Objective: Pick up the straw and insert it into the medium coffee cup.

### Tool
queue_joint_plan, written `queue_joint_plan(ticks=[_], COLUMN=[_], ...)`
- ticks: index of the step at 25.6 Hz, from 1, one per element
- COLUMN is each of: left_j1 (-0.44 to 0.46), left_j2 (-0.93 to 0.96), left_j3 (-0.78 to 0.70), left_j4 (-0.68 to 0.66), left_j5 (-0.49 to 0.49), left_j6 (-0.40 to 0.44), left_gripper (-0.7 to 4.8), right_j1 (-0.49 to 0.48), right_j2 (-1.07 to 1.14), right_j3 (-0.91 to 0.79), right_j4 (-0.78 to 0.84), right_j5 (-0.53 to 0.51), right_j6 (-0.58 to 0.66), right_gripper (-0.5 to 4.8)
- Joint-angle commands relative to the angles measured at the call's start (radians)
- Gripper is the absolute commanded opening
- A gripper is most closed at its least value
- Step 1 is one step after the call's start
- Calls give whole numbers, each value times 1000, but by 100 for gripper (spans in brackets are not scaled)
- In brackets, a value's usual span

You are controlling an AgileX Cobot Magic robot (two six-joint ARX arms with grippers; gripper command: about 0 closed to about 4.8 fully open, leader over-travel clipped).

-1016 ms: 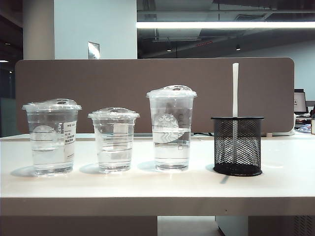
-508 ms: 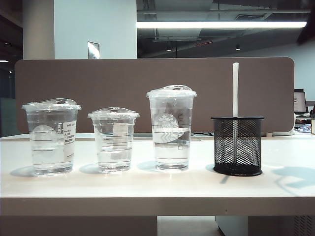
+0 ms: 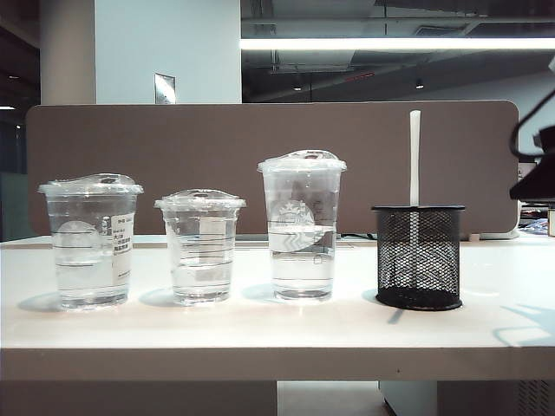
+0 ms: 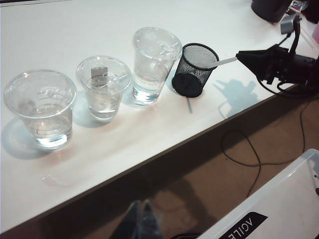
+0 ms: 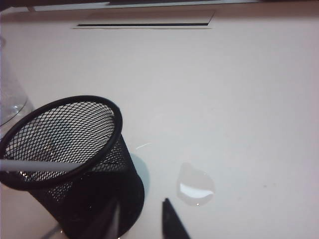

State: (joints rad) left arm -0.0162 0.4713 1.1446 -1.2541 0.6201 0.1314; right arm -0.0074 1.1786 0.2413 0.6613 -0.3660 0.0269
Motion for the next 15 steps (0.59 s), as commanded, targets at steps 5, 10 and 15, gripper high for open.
queue_joint_plan(ticks=[5,10,15], left_j1=[-1,-1,-1], left_j2=[1,1,1], left_j3=[-25,-26,-26], left_j4=[7,6,6], left_j5=[-14,-14,-14], left_j6=[4,4,3], left_gripper=[-4,-4,-4], right_j1=[97,258,355], right_j2=[-3,-3,-3], right_j3=[-70,-69,-66], right_j4=[178,213,219], right_j5=[-10,37,100], right_j6=[27,-25,-121], right_gripper=[214,216,216])
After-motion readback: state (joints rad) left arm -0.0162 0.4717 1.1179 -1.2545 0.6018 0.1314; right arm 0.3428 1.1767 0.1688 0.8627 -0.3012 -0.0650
